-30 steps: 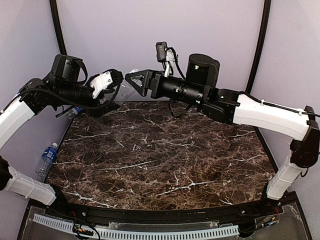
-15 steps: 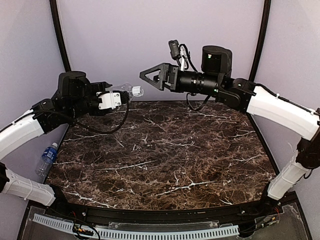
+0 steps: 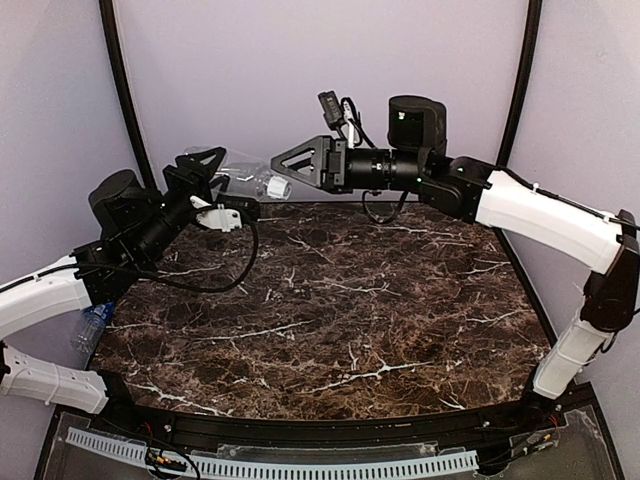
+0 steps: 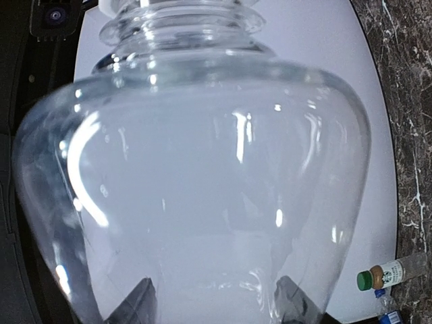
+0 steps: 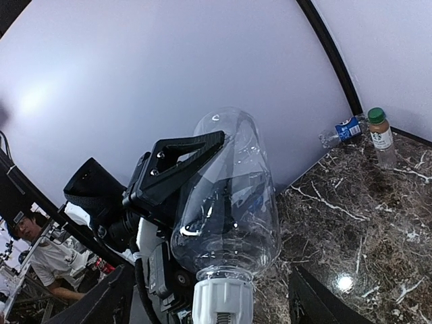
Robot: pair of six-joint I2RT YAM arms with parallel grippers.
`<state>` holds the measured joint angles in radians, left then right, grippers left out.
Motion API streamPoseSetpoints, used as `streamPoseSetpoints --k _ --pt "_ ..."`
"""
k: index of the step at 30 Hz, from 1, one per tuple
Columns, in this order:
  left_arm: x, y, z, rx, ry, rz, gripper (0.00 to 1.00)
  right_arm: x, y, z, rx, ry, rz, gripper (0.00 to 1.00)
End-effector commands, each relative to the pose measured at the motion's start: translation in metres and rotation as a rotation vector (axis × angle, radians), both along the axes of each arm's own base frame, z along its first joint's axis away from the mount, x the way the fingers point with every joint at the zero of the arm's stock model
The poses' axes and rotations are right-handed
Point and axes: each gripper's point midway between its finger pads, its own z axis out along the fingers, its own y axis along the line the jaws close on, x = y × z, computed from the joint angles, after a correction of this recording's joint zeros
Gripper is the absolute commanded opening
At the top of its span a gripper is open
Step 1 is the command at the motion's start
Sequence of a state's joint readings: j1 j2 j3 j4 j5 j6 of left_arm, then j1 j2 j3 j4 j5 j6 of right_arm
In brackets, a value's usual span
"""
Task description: Unscrew the bottle caps
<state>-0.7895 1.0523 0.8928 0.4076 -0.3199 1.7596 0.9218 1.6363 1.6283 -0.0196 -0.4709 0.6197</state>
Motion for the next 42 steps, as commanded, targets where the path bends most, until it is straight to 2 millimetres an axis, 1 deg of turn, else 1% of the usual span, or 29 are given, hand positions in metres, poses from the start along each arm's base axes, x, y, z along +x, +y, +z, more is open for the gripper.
streamPoseSetpoints --k 1,5,9,13,15,19,21,22,23,24,27,28,29,30,31,32,33,34,35,36,37,38,39,40,41,42 --pt "-0.007 0.007 0.026 -0.029 -0.102 0.016 0.47 -0.003 0.010 -0.010 0.008 0.015 0.027 0.75" --pt "-0.006 0.008 0.024 -0.023 -0.095 0.026 0.46 0.001 0.012 -0.021 -0.007 0.040 0.014 0.73" --pt "-0.004 0.007 0.020 -0.012 -0.086 0.029 0.45 -0.001 0.016 -0.022 0.002 0.051 0.034 0.64" --pt "-0.002 0.008 0.020 -0.012 -0.085 0.038 0.44 -0.005 0.022 -0.026 -0.003 0.061 0.054 0.61" --pt "-0.002 0.008 0.021 -0.013 -0.083 0.041 0.44 -0.005 0.024 -0.029 -0.006 0.069 0.056 0.52" --pt "-0.003 0.008 0.018 -0.005 -0.077 0.040 0.44 -0.004 0.023 -0.026 -0.001 0.060 0.046 0.26" --pt "-0.003 0.009 0.016 0.001 -0.072 0.037 0.43 -0.003 0.022 -0.025 0.000 0.053 0.040 0.20" --pt "-0.004 0.009 0.014 0.002 -0.070 0.034 0.43 -0.003 0.022 -0.025 0.000 0.049 0.039 0.15" --pt "-0.005 0.008 0.012 0.007 -0.065 0.030 0.43 -0.002 0.022 -0.024 -0.002 0.044 0.037 0.06" --pt "-0.005 0.008 0.009 0.012 -0.061 0.027 0.43 -0.002 0.023 -0.025 -0.006 0.038 0.036 0.00" --pt "-0.007 0.006 -0.002 0.029 -0.017 0.011 0.43 -0.002 0.025 -0.027 -0.028 0.004 0.037 0.00" --pt "-0.008 0.007 -0.003 0.030 0.000 0.007 0.43 -0.003 0.026 -0.027 -0.040 -0.029 0.034 0.00" --pt "-0.008 0.007 -0.012 0.029 0.061 -0.001 0.43 -0.006 0.027 -0.031 -0.077 -0.076 0.029 0.00" --pt "-0.011 0.009 -0.030 0.072 0.144 -0.005 0.42 -0.011 0.029 -0.030 -0.109 -0.184 0.016 0.00" --pt "-0.014 0.009 -0.026 0.019 0.203 -0.019 0.42 -0.014 0.031 -0.032 -0.146 -0.276 -0.009 0.00" --pt "-0.018 0.012 -0.048 0.062 0.304 -0.016 0.42 -0.022 0.035 -0.031 -0.174 -0.382 -0.015 0.00" --pt "-0.021 0.012 -0.045 0.004 0.367 -0.025 0.42 -0.028 0.037 -0.033 -0.205 -0.483 -0.029 0.00" --pt "-0.027 0.016 -0.065 0.043 0.460 -0.017 0.41 -0.035 0.038 -0.035 -0.229 -0.579 -0.024 0.00" --pt "-0.030 0.015 -0.063 -0.008 0.513 -0.026 0.41 -0.043 0.040 -0.037 -0.249 -0.663 -0.011 0.00" --pt "-0.037 0.019 -0.079 0.019 0.589 -0.018 0.40 -0.052 0.040 -0.037 -0.261 -0.734 0.004 0.00" --pt "-0.042 0.017 -0.078 -0.015 0.637 -0.036 0.40 -0.058 0.041 -0.041 -0.278 -0.795 0.015 0.00" --pt "-0.050 0.020 -0.091 0.016 0.706 -0.033 0.40 -0.062 0.041 -0.044 -0.296 -0.854 0.024 0.00" --pt "-0.064 0.020 -0.098 -0.001 0.807 -0.061 0.39 -0.069 0.041 -0.053 -0.356 -1.000 0.036 0.00" --pt "-0.071 0.024 -0.106 0.020 0.853 -0.057 0.38 -0.071 0.041 -0.056 -0.383 -1.056 0.034 0.00" --pt "-0.076 0.023 -0.107 0.015 0.883 -0.074 0.37 -0.071 0.040 -0.059 -0.418 -1.117 0.031 0.00" --pt "-0.082 0.025 -0.113 0.031 0.916 -0.074 0.37 -0.076 0.041 -0.063 -0.441 -1.179 0.047 0.00"
